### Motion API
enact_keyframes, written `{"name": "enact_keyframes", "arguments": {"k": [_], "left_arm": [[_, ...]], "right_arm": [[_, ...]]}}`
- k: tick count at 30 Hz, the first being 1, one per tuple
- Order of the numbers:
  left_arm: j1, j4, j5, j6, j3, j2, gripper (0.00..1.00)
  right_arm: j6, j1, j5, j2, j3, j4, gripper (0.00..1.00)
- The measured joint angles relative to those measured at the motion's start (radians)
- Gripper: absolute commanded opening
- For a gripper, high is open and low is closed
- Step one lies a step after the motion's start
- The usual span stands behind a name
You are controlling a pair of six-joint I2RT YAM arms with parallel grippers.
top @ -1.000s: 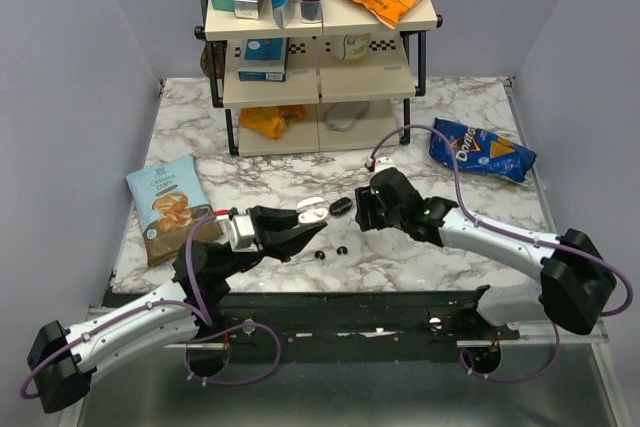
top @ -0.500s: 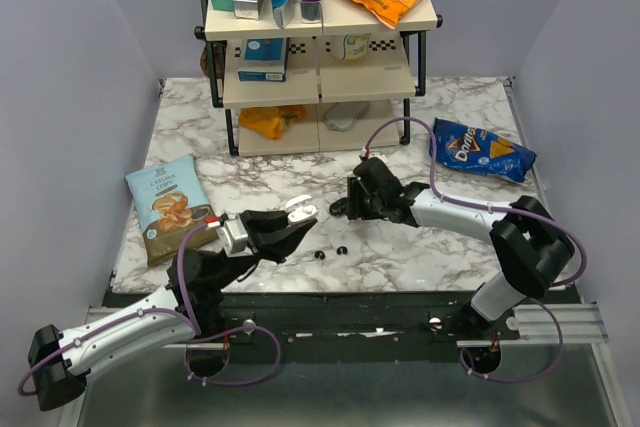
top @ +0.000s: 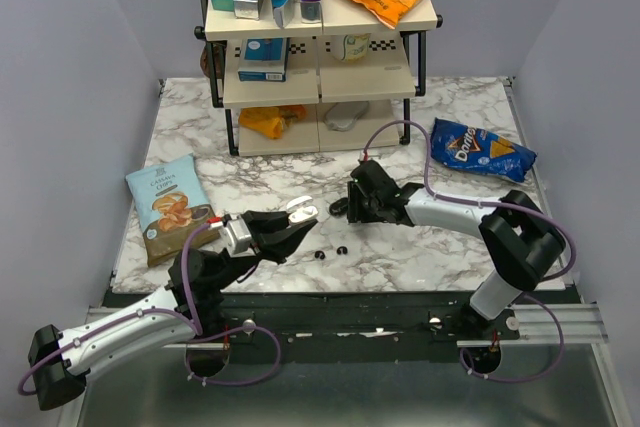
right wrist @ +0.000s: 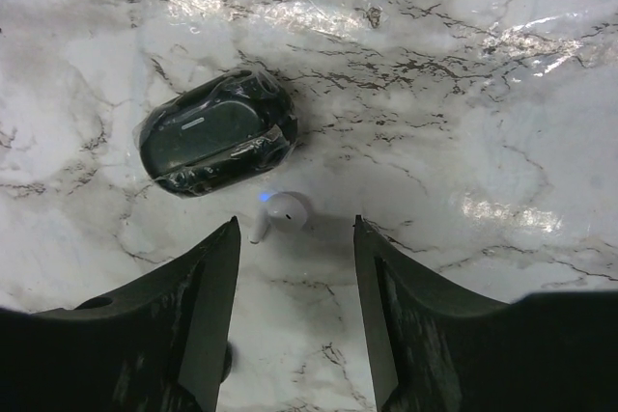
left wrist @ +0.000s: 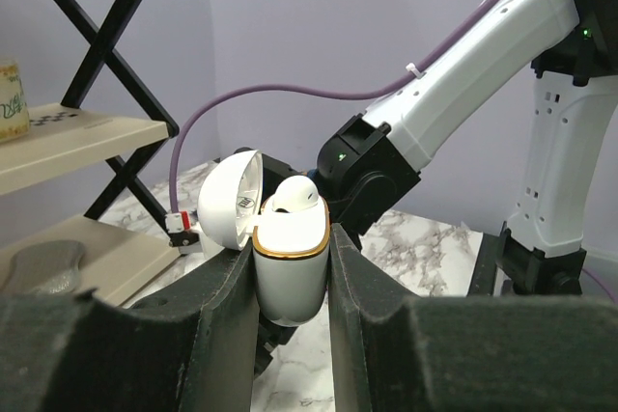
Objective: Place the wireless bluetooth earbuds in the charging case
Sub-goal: Pick up the earbud from the center of the board.
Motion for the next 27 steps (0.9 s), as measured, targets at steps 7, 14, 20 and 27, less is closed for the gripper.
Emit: {"name": "enact_keyframes", "arguments": {"k": [7, 14, 20, 27], "left_arm": [[0.000, -0.002, -0.001, 0.001, 0.000, 0.001, 0.00], [0.000, -0.009, -0.002, 0.003, -0.004, 0.001, 0.00], [0.000, -0.015, -0.002, 0.003, -0.008, 0.002, 0.00], [-0.004, -0.015, -0.002, 0.003, -0.009, 0.012, 0.00]], "right_arm": [[-0.005, 0.000, 0.001, 0.034, 0.004, 0.006, 0.54], [-0.021, -0.002, 0.002, 0.041, 0.008, 0.006, 0.40], [-0.048, -0.002, 0.002, 0.043, 0.008, 0.006, 0.35], [-0.123, -0.002, 0.005, 0.043, 0.008, 0.007, 0.31]]}}
